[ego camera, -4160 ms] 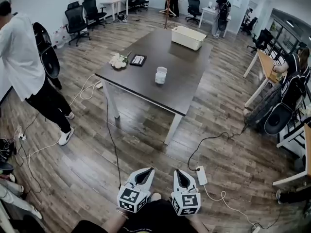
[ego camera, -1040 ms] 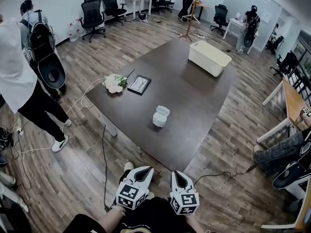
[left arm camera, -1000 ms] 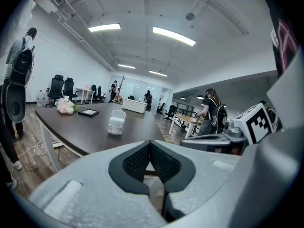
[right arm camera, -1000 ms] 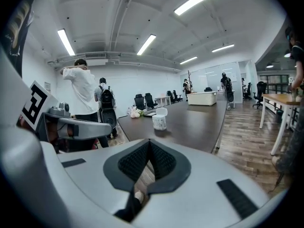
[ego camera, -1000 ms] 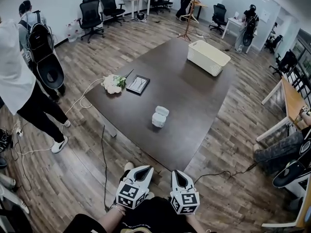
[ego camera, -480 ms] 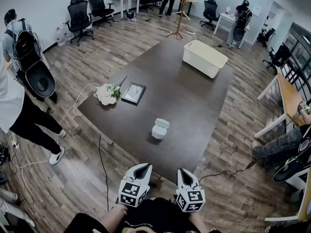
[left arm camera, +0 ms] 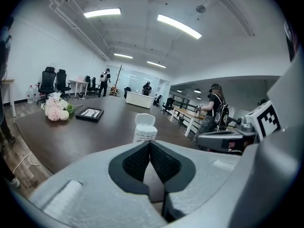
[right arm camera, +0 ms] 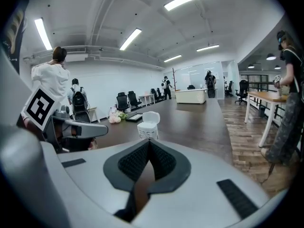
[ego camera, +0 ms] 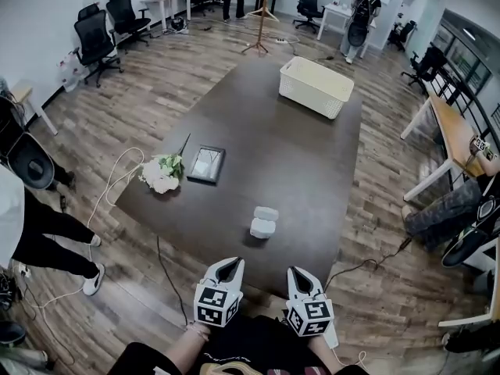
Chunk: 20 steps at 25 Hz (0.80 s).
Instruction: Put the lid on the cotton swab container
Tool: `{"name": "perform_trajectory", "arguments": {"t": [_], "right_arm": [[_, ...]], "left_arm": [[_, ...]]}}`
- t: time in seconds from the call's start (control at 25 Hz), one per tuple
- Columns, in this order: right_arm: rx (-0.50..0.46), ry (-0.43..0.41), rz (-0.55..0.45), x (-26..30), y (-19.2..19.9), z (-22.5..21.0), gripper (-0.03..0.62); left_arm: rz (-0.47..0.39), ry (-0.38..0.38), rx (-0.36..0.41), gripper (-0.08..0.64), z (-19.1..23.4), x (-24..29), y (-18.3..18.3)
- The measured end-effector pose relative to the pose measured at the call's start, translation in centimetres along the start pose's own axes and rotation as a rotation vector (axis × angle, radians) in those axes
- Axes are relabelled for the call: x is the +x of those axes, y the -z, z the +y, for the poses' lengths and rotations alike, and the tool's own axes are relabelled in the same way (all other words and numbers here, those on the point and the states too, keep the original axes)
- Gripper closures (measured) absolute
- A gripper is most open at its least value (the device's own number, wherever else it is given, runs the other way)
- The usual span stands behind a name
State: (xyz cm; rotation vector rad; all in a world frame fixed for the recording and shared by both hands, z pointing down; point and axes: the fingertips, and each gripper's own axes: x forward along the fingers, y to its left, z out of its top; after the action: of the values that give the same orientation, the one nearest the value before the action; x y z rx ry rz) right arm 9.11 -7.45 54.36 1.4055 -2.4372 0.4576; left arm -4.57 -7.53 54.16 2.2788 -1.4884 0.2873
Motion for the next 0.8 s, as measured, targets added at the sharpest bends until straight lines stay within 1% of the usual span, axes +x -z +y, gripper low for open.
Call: {"name": "perform_trajectory", "arguments": {"t": [0.16,0.28,0.36,0.6,0.8], "right_arm": [[-0.013,0.067,0.005,1.6,-0.7,0.4,0.584],[0.030,0.106,0.001,2.5,-0.8,0.9,0.584],[0.041,0.122,0.006,2.9,-0.6,1.6,0.584],[-0.036,0.131,0.059,4.3,0.2,3.2,0.584],[0.019,0.138,0.047,5.0,-0.1,2.8,0.584]], "left_arm": [[0.010,0.070,0.022,0.552,1.9,1.1,-0.9],[0.019,0.119,0.039,0.552,3.0,1.5,-1.4],[0.027,0.140,0.044,0.552,3.7,1.7,-1.4],[0.041,0.142,0.035,0.552,5.8,2.3,-1.5],[0.061,0.148,0.046,0.552,6.2,3.0,-1.3]]}}
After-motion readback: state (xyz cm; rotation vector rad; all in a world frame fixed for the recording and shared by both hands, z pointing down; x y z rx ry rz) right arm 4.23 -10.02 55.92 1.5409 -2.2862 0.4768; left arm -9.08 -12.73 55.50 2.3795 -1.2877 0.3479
